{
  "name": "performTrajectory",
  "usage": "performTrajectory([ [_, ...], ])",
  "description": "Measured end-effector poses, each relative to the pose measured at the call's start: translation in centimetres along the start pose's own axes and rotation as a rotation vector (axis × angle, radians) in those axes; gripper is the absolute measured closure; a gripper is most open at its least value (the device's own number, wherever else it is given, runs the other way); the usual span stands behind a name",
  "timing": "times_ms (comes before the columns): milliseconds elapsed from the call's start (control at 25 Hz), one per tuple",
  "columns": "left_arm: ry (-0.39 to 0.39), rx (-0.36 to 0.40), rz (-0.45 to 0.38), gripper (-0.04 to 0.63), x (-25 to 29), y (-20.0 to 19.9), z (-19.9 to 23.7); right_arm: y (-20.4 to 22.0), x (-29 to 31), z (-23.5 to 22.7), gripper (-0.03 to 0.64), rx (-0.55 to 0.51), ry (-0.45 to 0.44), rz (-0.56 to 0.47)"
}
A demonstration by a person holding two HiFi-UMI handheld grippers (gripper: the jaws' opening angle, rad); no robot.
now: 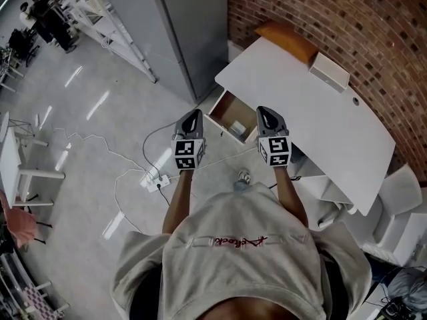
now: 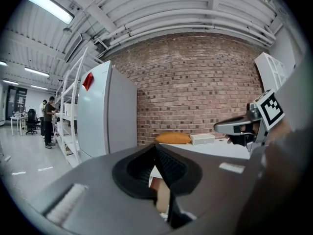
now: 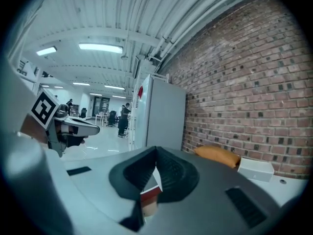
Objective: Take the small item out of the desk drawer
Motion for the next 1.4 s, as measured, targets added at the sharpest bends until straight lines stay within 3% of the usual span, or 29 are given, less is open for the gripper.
performTrajectory([
  [440,-0.082,-0.014,0.019,0.586,5.6,-1.0,-1.2,0.3,4.6,-5.5,0.604,0.012,-0.095,0.005],
  [720,-0.086,0.007,0.055,0.586,8.2,-0.6,-2.3,2.1,6.1,-7.9,0.606,0.024,-0.14,0.035],
  [1040,-0.095,-0.011,0.121,0.586,8.5,1.1,-2.2,4.1,7.5,-7.5,0.604,0.052,-0.184,0.093],
  [1400,-0.045,-0.044,0.17,0.586,9.7,3.7,-0.6,6.1,9.1,-5.9,0.604,0.057,-0.185,0.162],
])
Point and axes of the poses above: the fingertips, and each gripper's own axes: x forward along the fingers, z to its left, y out of its underside, the point moved 10 cm from there along -x, backward along the fingers, and after that the axes turned 2 degrees about -z, right-handed, at the moved point
